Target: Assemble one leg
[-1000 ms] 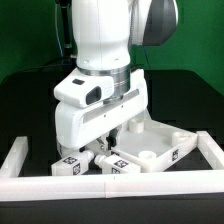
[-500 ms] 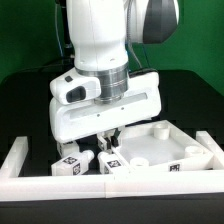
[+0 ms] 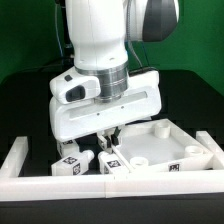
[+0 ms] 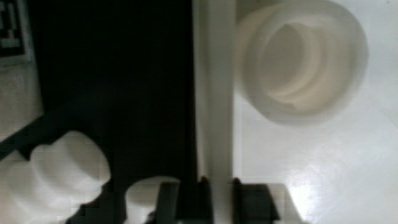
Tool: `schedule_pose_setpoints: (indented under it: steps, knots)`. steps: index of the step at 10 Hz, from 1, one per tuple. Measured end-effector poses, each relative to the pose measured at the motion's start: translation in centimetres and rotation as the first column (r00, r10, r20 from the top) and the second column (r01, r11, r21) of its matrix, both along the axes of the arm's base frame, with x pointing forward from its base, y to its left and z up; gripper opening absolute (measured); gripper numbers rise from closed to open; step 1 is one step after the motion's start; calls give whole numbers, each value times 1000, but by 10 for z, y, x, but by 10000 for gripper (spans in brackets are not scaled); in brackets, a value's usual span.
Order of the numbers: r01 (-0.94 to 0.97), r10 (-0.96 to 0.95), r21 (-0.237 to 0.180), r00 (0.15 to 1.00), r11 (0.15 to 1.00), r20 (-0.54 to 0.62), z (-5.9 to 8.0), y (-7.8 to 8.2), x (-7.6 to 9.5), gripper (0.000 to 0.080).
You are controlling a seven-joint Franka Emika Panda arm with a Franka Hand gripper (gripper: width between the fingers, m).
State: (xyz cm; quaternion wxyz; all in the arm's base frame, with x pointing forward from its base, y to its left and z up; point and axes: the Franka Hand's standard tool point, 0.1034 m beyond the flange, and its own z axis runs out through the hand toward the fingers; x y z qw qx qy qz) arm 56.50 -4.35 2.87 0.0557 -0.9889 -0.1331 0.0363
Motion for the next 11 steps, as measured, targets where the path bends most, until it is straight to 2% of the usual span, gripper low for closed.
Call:
schedule_pose_setpoints:
  steps: [2, 4, 6, 8, 10, 11]
  knots:
    - [196, -196, -19, 981, 980, -8, -3, 12, -1, 51]
    - [333, -332, 1, 941, 943, -64, -3, 18, -1, 51]
    - [357, -358, -13, 931, 934, -68, -4, 22, -1, 51]
    - [333, -336, -58, 940, 941, -55, -3, 23, -1, 52]
    - [325, -328, -60, 943, 944, -55, -3, 22, -1, 52]
    - [325, -328, -60, 943, 944, -55, -3, 22, -1, 131]
